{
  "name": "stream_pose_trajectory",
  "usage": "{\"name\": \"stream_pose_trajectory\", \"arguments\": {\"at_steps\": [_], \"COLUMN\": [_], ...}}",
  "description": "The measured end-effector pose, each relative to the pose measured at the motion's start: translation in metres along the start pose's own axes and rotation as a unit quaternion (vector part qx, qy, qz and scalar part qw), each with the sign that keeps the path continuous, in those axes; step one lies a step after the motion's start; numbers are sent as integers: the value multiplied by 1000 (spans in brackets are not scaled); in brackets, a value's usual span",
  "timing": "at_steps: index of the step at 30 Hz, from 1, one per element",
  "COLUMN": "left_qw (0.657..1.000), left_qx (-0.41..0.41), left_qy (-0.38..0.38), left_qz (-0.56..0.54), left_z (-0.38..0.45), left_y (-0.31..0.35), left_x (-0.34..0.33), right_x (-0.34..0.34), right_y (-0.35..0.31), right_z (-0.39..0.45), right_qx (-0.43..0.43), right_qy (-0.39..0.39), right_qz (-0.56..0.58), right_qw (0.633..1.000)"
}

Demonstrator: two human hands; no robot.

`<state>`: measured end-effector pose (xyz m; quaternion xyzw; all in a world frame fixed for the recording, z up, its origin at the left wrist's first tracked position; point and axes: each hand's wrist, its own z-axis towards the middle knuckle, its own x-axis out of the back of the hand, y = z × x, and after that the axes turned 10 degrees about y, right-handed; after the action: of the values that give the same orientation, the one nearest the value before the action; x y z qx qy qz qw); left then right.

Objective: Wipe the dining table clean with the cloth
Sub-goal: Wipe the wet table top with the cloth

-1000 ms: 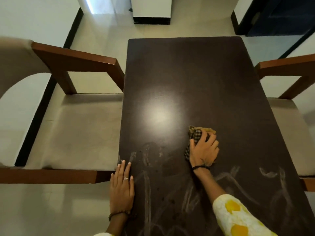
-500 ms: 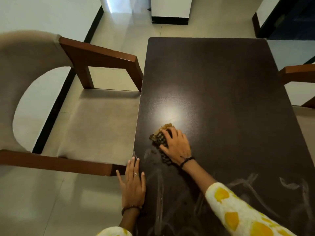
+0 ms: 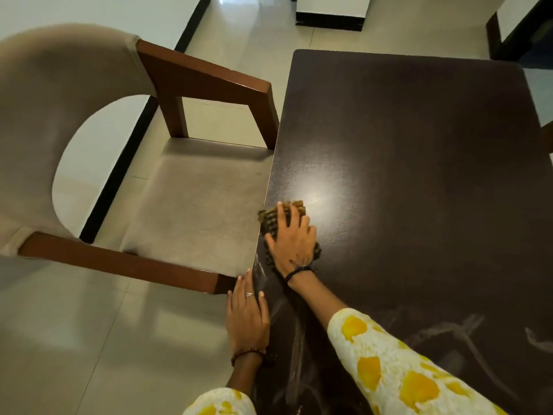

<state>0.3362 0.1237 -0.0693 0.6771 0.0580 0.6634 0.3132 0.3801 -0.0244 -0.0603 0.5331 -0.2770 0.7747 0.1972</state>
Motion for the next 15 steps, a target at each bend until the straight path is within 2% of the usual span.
{"name": "stream_pose_trajectory", "arguments": {"at_steps": [3,6,9,12,13,15], "left_qw": [999,998,997,996,996,995], "left_qx": [35,62,73,80,82,86], "left_qy": [1,-15,-34,-32,-31,-29], "left_qz": [1,5,-10,-27,-33,-39], "left_z": [-1,0,0,1,1,1], "left_y": [2,5,5,7,8,9], "left_x": [4,4,4,5,5,6], "right_x": [0,6,16,25,27,26], "right_y": [-5,13,40,78,90,103], "right_z": [-26,-46,-54,-42,-34,-16], "right_qx": [110,228,320,423,436,402], "right_qy": [5,0,-31,-62,-68,-74], "right_qz": [19,51,66,61,55,52], "right_qw": [994,972,945,902,896,911]}}
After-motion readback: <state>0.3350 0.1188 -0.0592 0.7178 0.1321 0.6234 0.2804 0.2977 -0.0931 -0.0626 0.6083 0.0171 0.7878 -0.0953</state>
